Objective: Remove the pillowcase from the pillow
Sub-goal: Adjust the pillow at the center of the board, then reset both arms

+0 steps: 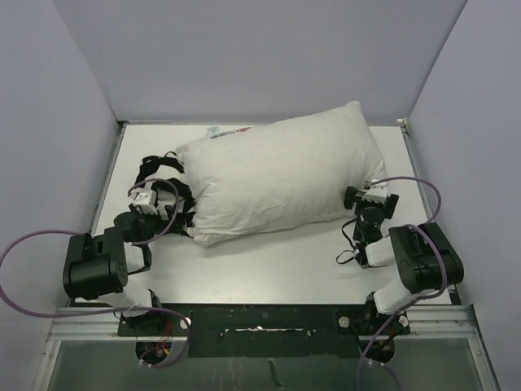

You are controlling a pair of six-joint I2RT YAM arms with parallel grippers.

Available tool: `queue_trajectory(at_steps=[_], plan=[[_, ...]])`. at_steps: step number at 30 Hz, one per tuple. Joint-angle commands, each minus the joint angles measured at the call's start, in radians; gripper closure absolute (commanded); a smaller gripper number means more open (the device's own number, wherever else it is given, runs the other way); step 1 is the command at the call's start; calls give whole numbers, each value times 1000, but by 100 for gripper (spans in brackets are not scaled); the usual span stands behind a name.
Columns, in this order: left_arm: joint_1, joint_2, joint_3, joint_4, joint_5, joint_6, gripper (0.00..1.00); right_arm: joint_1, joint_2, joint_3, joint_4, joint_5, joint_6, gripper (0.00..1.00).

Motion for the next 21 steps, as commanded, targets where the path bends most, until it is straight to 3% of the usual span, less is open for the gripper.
queue_trajectory(at_steps=[1, 2, 3, 4, 6, 8, 10, 21], plan=[[-124, 146, -64, 508, -139, 94, 2, 96, 140, -42, 154, -123, -161, 2], [-141, 169, -66, 533, -153, 97, 2, 104, 164, -43, 203, -117, -185, 2], [-150, 133, -53, 437, -181, 109, 2, 109, 151, -40, 173, -114, -182, 2], [-168, 88, -23, 300, -232, 113, 2, 103, 131, -27, 119, -118, -164, 2], [-189, 117, 76, 176, -284, 110, 2, 79, 125, 33, 6, -109, -136, 2], [-262, 102, 128, 55, -412, 136, 2, 29, 106, 128, -222, -159, -53, 2], [-252, 112, 125, 84, -407, 131, 2, -53, 102, 145, -269, -254, -17, 2], [-243, 105, 110, 105, -393, 129, 2, -39, 95, 125, -235, -238, -30, 2]])
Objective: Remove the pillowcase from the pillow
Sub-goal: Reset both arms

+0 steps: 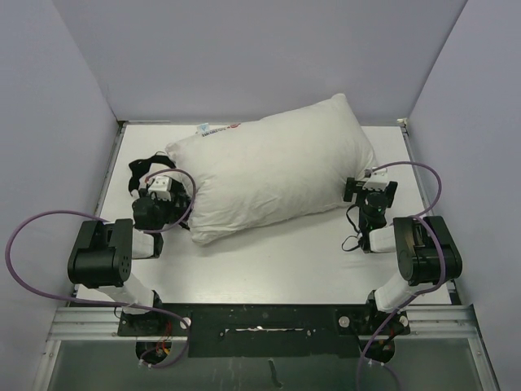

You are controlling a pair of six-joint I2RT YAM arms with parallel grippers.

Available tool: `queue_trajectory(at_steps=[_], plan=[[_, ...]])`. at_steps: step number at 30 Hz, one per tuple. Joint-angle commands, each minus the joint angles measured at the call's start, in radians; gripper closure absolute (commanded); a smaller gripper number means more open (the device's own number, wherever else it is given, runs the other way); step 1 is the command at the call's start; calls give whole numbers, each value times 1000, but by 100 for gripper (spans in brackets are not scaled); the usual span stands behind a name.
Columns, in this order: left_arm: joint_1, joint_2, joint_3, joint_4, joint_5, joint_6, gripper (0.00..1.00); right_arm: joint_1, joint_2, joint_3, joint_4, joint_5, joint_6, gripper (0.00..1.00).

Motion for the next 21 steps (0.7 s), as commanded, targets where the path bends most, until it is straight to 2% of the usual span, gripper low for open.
queue_trajectory(at_steps=[1, 21], plan=[[3, -15, 8, 26, -25, 9, 2, 25, 3, -19, -112, -31, -17, 2], [-7, -13, 11, 19, -41, 17, 2, 33, 6, -17, -111, -21, -20, 2]])
